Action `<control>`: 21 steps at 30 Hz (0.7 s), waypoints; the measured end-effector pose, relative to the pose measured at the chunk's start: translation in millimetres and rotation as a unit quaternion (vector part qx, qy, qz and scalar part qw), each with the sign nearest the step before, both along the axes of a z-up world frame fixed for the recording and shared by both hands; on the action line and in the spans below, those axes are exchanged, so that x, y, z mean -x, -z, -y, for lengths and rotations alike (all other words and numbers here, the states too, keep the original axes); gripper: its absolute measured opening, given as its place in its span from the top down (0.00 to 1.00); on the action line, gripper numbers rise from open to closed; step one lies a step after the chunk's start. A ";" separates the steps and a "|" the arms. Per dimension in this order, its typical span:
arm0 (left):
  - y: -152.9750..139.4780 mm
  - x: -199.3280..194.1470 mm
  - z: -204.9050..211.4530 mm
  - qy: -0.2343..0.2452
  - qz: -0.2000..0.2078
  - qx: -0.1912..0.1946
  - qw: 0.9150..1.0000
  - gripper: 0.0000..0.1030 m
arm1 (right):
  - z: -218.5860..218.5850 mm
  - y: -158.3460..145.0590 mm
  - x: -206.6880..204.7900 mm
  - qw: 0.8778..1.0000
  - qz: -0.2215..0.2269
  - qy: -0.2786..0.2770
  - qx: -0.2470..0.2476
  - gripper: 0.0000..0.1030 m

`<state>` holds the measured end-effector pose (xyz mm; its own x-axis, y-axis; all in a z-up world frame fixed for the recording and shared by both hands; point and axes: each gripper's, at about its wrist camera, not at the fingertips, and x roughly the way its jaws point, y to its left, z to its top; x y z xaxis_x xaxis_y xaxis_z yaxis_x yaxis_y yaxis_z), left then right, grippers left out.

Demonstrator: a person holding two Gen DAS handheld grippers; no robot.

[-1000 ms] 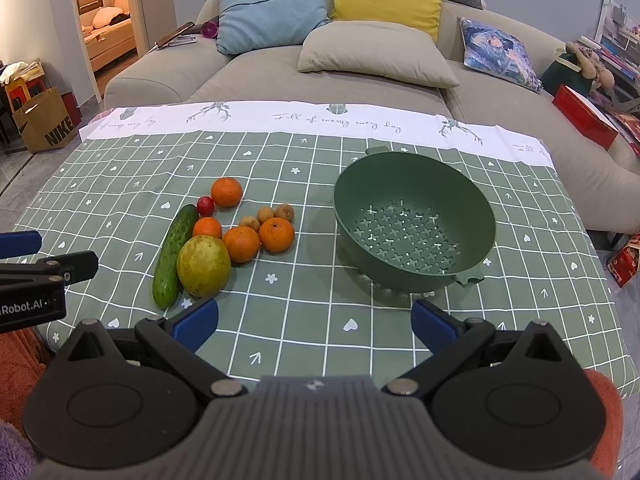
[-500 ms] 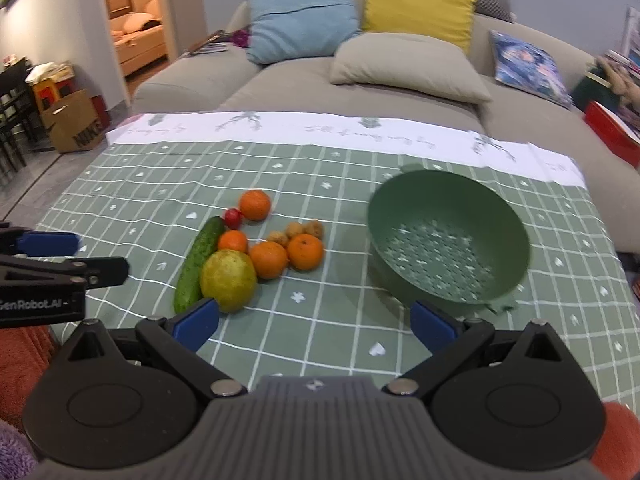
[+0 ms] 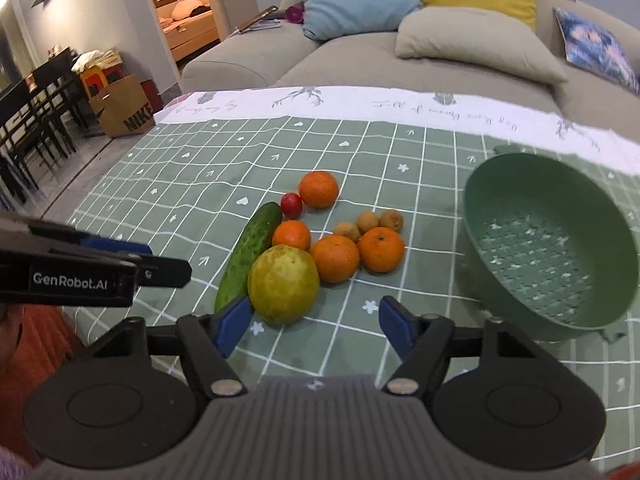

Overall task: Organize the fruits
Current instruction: 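Grasp the yellow-green pear with the right tool while the left tool grasps the cucumber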

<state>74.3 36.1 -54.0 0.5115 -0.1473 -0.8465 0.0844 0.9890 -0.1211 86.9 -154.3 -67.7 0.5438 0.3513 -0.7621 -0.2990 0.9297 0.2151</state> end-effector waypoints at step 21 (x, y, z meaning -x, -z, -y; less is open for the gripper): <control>52.0 -64.8 -30.4 -0.071 -0.095 0.073 0.990 0.58 | -33.3 64.6 -73.9 0.988 -0.131 0.022 -0.082 0.39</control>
